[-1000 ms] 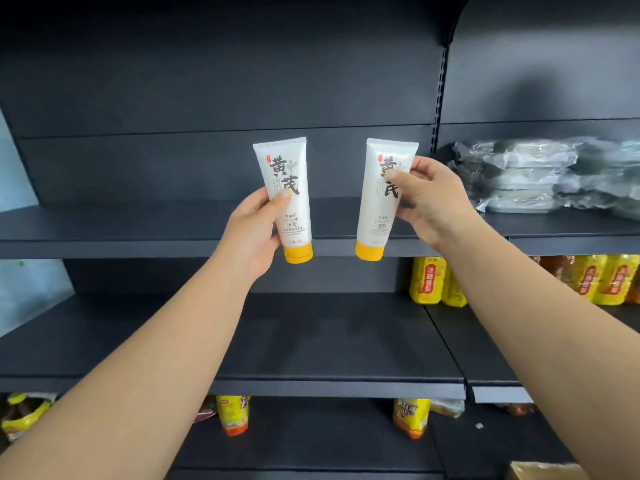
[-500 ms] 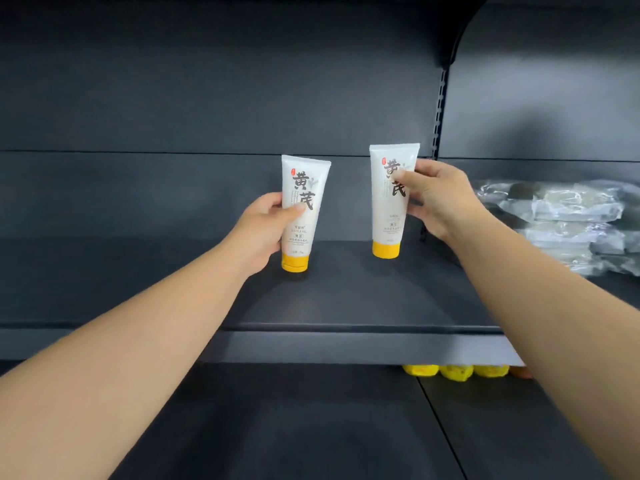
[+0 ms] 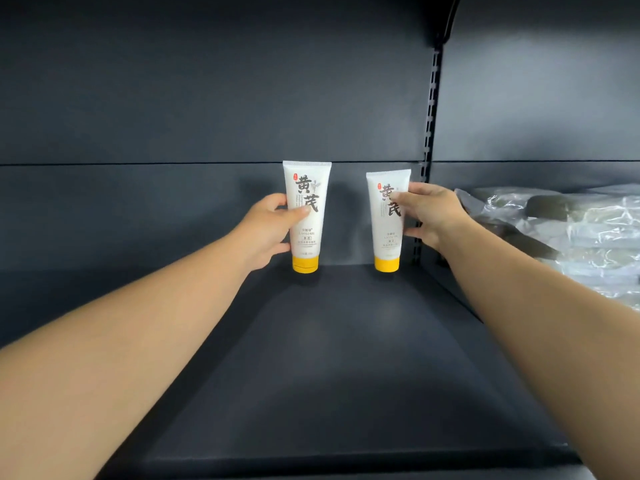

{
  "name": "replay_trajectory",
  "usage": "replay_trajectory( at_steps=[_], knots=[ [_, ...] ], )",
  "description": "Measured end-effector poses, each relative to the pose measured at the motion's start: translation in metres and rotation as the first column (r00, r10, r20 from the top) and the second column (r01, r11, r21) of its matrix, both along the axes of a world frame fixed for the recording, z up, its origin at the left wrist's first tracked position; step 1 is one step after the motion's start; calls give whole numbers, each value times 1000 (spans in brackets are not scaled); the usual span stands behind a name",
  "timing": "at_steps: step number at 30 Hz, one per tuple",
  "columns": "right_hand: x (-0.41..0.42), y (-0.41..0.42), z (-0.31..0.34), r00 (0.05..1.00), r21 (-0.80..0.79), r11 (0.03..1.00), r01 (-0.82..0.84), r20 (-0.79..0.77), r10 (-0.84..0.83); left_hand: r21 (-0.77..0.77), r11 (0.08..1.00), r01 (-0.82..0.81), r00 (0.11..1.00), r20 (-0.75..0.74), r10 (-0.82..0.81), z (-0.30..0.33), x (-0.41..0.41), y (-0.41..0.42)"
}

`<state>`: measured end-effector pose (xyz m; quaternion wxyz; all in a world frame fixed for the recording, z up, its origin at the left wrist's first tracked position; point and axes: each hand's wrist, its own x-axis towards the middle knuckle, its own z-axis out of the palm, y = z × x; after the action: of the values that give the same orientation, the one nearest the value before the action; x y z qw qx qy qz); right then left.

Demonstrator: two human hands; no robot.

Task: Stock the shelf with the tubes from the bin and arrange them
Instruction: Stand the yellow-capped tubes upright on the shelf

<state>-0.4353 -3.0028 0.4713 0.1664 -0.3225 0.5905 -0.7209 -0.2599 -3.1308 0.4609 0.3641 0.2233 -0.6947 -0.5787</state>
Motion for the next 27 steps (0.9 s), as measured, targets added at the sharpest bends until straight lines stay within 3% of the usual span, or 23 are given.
replay_trajectory(
  at_steps=[17,27],
  knots=[
    [-31,-25,-30,996,-47,998,42,85,-38,40,999,-32,999,17,32,-5,-52,4],
    [-34,-31,-33,998,-27,999,44,39,-43,27,998,-51,998,37,50,-12,-69,5]
  ],
)
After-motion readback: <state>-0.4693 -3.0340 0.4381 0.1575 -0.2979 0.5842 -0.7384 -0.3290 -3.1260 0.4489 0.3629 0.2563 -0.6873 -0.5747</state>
